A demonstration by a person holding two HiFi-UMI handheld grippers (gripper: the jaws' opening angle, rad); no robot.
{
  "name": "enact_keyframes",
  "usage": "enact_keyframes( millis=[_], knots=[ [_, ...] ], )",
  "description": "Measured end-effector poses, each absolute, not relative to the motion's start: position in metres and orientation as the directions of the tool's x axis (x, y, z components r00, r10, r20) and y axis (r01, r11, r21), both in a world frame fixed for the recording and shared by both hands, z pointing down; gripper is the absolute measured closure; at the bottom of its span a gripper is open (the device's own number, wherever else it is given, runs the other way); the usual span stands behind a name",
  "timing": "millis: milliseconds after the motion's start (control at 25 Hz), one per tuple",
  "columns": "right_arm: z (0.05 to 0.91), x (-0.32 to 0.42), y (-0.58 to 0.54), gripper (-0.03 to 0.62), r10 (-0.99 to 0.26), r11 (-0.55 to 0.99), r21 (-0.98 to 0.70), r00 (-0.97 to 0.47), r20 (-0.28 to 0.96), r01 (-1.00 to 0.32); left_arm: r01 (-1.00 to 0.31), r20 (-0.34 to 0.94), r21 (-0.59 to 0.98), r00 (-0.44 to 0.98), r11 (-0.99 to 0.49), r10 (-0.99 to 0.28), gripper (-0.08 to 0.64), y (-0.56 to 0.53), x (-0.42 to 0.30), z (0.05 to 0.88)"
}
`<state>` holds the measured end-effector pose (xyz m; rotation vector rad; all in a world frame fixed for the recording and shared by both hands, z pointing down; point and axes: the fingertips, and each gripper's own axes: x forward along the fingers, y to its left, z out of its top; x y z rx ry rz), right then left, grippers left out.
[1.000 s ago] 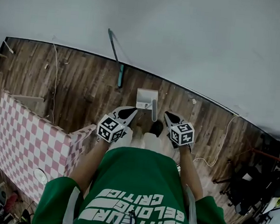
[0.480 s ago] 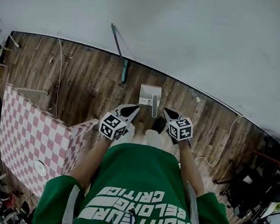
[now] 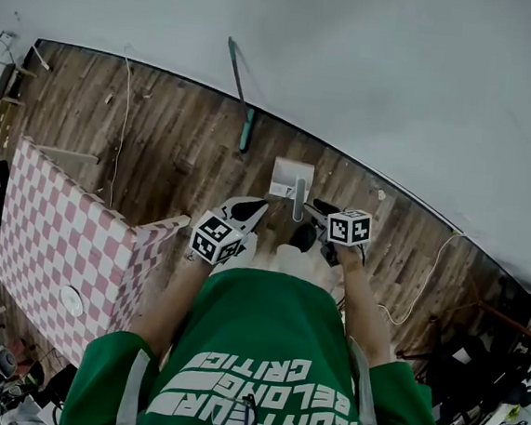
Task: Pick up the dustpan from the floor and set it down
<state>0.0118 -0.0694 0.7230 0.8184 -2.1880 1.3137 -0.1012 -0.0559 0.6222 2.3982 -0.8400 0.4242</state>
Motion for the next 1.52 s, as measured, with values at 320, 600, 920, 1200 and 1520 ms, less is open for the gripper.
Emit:
enact_keyframes(
  millis=[320,600,920,1200,1520],
  knots=[
    [0.744,0.000,-0.078,0.387,-0.168,0.301,-0.704,-0.762,0.625,-0.643,-0.673,0.462,0.402,0.735,-0.621,-0.497,0.557,-0.056,-0.098,0.627],
    [0.760,-0.013,-0.080,0.383,-0.101,0.205,-0.809,-0.835,0.542,-0.550,-0.694,0.467,0.404,0.717,-0.596,-0.518,0.557,-0.052,-0.099,0.629],
    [0.767,-0.024,-0.077,0.383,-0.048,0.161,-0.866,-0.880,0.472,-0.474,-0.716,0.485,0.410,0.695,-0.564,-0.530,0.557,-0.049,-0.101,0.638],
    [0.767,-0.029,-0.077,0.428,-0.056,0.089,-0.921,-0.925,0.377,-0.380,-0.727,0.487,0.420,0.685,-0.543,-0.542,0.557,-0.045,-0.102,0.641],
    [0.762,-0.031,-0.077,0.495,-0.076,0.092,-0.935,-0.939,0.337,-0.343,-0.737,0.496,0.418,0.675,-0.532,-0.546,0.557,-0.044,-0.105,0.644]
  ],
)
